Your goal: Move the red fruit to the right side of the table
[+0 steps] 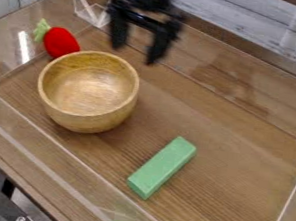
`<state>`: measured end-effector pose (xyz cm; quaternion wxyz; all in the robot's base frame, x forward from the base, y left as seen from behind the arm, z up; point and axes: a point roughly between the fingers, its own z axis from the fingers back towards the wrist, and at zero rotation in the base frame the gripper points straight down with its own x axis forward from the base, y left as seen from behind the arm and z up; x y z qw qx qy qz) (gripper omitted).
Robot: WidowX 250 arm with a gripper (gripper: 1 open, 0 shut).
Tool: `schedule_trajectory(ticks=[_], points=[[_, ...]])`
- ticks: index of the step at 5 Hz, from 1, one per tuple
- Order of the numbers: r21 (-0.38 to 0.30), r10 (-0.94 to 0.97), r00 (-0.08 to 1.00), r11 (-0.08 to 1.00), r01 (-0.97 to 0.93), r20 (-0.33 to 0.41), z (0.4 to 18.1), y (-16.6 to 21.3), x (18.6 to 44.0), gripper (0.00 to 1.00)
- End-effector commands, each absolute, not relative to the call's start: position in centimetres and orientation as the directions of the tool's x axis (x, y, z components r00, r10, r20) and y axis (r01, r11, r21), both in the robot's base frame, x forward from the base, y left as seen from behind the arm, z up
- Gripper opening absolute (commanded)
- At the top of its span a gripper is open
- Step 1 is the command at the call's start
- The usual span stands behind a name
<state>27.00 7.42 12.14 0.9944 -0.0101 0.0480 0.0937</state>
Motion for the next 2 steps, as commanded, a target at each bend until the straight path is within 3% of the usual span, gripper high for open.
schedule_trajectory(ticks=[1,2], points=[[-0.015,0.269,0.963,0.963,-0.269,-0.017,13.6,11.9,25.9,1.00],[-0.007,0.312,0.950,0.950,-0.312,-0.008,13.1,15.3,25.3,1.00]])
